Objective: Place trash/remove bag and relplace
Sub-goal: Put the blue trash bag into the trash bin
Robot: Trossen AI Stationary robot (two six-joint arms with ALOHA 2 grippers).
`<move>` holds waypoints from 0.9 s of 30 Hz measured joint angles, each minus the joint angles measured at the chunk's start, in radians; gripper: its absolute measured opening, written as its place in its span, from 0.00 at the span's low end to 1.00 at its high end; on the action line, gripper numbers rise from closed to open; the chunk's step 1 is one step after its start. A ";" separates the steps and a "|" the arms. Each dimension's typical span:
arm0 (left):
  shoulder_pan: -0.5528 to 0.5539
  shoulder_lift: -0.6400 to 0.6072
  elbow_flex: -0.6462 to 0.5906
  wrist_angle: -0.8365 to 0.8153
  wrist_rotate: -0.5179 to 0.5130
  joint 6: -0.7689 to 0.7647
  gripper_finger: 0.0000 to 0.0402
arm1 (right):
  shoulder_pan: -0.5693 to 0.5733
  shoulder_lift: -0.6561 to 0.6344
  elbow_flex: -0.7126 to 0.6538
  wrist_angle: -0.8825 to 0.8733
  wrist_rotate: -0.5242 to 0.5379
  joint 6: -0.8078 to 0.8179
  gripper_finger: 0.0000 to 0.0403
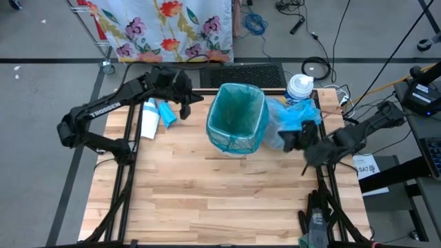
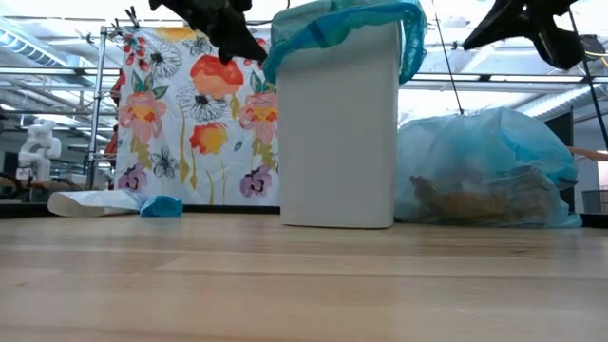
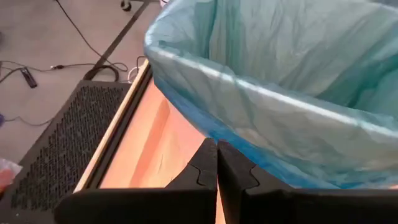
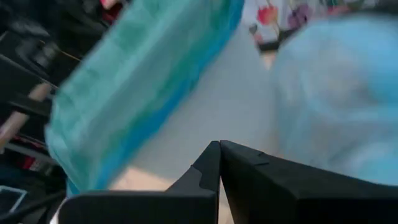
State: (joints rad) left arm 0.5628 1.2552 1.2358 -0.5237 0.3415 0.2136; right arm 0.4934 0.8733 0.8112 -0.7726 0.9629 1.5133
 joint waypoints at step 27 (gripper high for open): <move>0.111 0.196 0.034 0.192 0.171 -0.130 0.00 | -0.845 -0.185 0.000 0.405 -0.865 -0.824 0.00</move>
State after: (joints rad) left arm 0.6743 1.4513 1.2697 -0.3313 0.5127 0.0834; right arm -0.3513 0.6881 0.8116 -0.3673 0.0978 0.6888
